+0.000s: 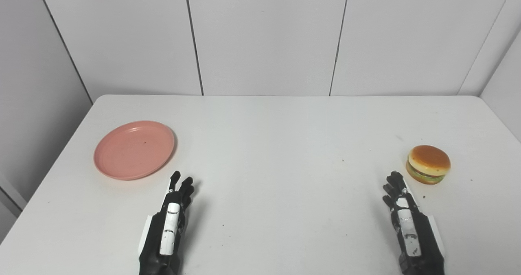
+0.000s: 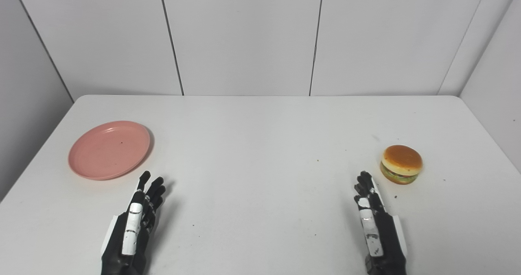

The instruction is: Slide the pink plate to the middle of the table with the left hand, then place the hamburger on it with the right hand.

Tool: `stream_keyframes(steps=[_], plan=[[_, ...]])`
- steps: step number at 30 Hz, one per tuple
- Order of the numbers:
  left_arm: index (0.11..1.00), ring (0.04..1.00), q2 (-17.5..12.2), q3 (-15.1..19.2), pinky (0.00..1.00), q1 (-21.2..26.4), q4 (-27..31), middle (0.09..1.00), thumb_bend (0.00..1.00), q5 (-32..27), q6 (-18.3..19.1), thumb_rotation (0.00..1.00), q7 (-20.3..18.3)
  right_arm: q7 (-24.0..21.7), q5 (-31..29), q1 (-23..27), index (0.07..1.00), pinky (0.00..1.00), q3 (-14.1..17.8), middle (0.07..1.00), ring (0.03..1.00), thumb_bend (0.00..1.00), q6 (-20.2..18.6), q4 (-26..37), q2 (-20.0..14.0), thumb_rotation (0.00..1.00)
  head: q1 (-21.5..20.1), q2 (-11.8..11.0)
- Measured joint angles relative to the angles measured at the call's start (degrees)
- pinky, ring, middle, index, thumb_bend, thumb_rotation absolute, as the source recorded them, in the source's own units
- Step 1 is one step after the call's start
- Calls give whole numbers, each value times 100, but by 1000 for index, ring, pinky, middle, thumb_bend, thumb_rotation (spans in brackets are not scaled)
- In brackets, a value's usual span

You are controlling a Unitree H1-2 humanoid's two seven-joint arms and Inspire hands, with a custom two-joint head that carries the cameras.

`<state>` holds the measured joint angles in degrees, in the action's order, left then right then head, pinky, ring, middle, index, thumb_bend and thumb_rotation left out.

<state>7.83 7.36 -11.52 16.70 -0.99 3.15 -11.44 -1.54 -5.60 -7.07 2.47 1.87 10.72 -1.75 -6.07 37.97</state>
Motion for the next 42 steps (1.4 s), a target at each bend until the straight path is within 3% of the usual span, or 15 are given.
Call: stream_keyframes(steps=[12,16,42], plan=[[1000,961,0,-13,995,-1,-21,956,639,-108,-53,938,-132,6,46,0,938,964,2,948,952,897,0,0,1,921,0,0],[1000,964,-1,-11,995,1,-92,958,659,-141,-186,926,-181,5,47,0,936,956,2,948,951,890,0,0,0,922,0,0],[1000,963,0,-4,982,2,-129,993,715,-115,-184,912,-216,-182,-31,0,940,966,-16,949,948,850,-68,20,-32,932,35,-35]])
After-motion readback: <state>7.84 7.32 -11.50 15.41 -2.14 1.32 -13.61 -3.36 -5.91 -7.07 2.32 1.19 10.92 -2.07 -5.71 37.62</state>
